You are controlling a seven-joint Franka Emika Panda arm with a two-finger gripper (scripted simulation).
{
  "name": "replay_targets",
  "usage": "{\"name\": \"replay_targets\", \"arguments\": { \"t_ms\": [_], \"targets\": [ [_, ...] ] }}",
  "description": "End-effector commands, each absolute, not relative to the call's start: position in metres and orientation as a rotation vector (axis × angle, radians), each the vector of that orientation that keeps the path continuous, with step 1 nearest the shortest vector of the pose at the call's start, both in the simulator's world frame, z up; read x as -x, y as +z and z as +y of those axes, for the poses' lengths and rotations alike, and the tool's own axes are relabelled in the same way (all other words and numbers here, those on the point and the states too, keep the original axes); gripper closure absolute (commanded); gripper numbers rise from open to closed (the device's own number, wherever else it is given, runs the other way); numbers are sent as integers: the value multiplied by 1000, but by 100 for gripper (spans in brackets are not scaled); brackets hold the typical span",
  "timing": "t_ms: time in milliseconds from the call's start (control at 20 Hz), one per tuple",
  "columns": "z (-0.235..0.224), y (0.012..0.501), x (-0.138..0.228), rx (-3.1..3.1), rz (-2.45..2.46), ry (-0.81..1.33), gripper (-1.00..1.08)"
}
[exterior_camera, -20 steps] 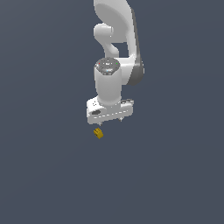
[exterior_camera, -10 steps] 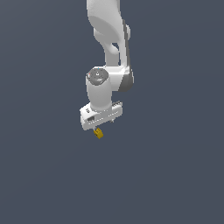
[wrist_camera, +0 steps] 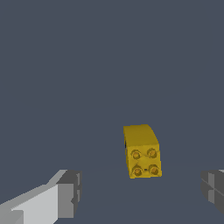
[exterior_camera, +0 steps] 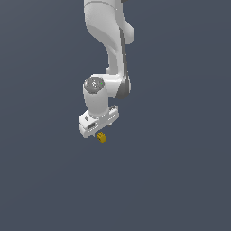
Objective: Pick up the object and move it to a goal position.
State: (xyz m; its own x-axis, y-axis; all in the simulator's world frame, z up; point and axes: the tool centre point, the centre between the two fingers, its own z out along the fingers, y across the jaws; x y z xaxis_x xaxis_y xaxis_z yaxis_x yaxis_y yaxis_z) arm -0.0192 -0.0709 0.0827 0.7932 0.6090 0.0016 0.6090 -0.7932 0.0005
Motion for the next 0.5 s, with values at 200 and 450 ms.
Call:
{"name": "replay_targets", "arguments": {
  "t_ms": [200, 450],
  "targets": [
    [-79, 74, 23, 2943, -1098, 0, -92],
    [-80, 72, 23, 2940, -1106, 1, -92]
  ]
}}
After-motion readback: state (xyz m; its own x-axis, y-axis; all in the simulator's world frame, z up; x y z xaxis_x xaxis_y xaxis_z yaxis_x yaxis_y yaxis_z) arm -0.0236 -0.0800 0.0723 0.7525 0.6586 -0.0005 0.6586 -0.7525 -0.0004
